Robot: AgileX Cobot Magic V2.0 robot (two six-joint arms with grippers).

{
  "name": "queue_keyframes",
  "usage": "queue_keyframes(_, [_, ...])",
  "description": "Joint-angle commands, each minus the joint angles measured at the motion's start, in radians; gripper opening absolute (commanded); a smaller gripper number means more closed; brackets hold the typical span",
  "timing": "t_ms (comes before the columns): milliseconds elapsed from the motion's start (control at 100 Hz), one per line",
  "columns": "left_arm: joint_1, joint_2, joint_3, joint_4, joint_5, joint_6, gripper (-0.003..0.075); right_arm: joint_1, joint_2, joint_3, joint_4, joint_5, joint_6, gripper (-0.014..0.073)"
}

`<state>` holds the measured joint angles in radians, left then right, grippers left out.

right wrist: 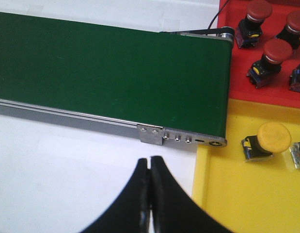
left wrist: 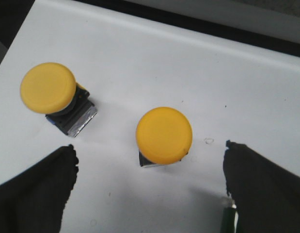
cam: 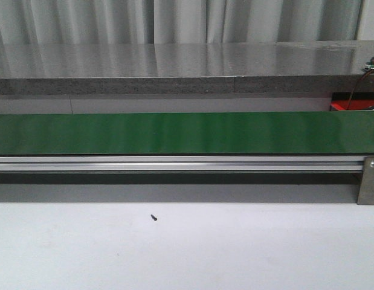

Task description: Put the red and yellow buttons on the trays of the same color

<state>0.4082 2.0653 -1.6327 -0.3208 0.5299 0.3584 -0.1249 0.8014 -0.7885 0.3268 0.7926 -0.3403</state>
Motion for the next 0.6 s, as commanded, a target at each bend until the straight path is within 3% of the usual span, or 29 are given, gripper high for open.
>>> queue_keyframes(0, [-0.017, -0.04, -0.055, -0.014, -0.068, -0.006, 0.0578, 0.001, -0.008, -0.026, 0.012, -0.049, -0.008, -0.0068])
queue_keyframes(590, [-0.06, 0.048, -0.148, 0.016, -0.101, -0.004, 0.0578, 0.001, -0.008, -0.026, 0.012, -0.049, -0.008, -0.0068])
